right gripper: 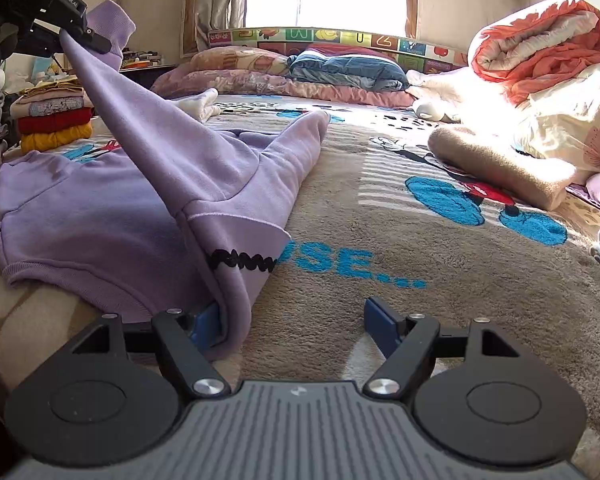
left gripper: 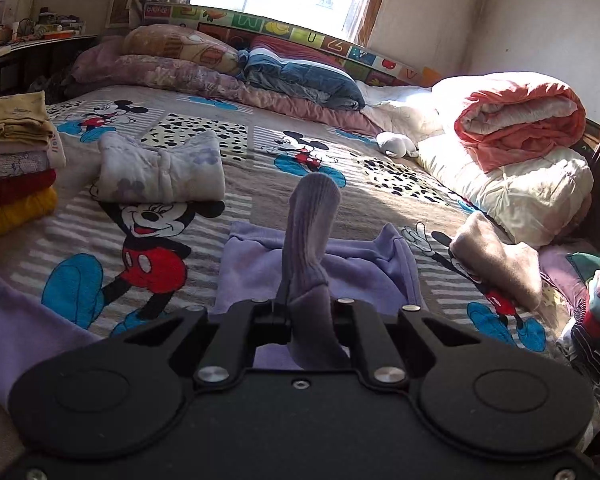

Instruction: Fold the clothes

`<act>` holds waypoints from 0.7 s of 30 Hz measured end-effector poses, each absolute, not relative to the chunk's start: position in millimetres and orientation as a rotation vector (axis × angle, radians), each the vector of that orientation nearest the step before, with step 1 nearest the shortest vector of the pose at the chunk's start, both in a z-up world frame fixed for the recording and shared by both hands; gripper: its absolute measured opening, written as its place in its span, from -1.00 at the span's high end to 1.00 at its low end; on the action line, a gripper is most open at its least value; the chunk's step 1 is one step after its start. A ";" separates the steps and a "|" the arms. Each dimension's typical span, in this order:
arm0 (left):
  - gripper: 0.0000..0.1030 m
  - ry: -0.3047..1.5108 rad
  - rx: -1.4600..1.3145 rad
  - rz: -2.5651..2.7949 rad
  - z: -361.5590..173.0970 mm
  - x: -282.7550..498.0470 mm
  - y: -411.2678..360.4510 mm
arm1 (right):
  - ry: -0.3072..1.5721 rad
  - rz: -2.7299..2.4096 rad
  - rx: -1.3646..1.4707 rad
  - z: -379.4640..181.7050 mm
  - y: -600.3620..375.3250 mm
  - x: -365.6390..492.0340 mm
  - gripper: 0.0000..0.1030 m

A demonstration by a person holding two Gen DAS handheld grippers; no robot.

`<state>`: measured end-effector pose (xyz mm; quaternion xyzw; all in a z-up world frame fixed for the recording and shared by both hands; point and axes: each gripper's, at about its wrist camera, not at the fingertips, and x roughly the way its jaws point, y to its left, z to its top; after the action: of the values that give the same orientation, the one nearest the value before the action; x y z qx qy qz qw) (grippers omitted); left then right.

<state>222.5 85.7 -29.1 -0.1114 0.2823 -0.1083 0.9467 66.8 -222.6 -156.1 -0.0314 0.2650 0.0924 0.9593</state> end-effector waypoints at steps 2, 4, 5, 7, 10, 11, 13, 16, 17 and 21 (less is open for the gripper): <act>0.84 0.580 -0.233 -0.217 -39.8 222.2 93.6 | 0.535 0.185 -0.073 -156.5 -221.4 66.5 -0.45; 0.84 0.583 -0.238 -0.216 -49.0 223.2 100.9 | 0.529 0.182 -0.087 -156.4 -219.4 65.7 -0.45; 0.84 0.587 -0.239 -0.215 -53.1 224.2 104.1 | 0.524 0.180 -0.102 -156.2 -217.8 64.8 -0.45; 0.84 0.588 -0.239 -0.212 -60.2 226.1 109.3 | 0.504 0.172 -0.165 -155.7 -210.9 61.5 -0.47; 0.84 0.585 -0.236 -0.209 -69.1 229.1 115.5 | 0.475 0.159 -0.254 -155.6 -201.0 56.9 -0.49; 0.84 0.581 -0.238 -0.210 -72.7 229.5 117.6 | 0.467 0.156 -0.276 -155.6 -198.3 55.8 -0.49; 0.84 0.579 -0.245 -0.199 -82.1 230.1 121.0 | 0.463 0.157 -0.286 -155.1 -198.2 54.9 -0.49; 0.84 0.578 -0.280 -0.185 -98.1 229.9 128.5 | 0.453 0.163 -0.307 -154.5 -197.7 53.4 -0.49; 0.84 0.577 -0.298 -0.181 -103.8 229.5 131.6 | 0.450 0.165 -0.312 -153.7 -196.9 52.5 -0.49; 0.84 0.578 -0.334 -0.172 -123.9 228.1 139.1 | 0.435 0.179 -0.354 -153.3 -192.9 47.4 -0.49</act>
<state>228.1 139.1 -123.9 -0.1639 0.2832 -0.0842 0.9412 47.4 -192.9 -153.3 -0.1745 0.2142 0.0880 0.9570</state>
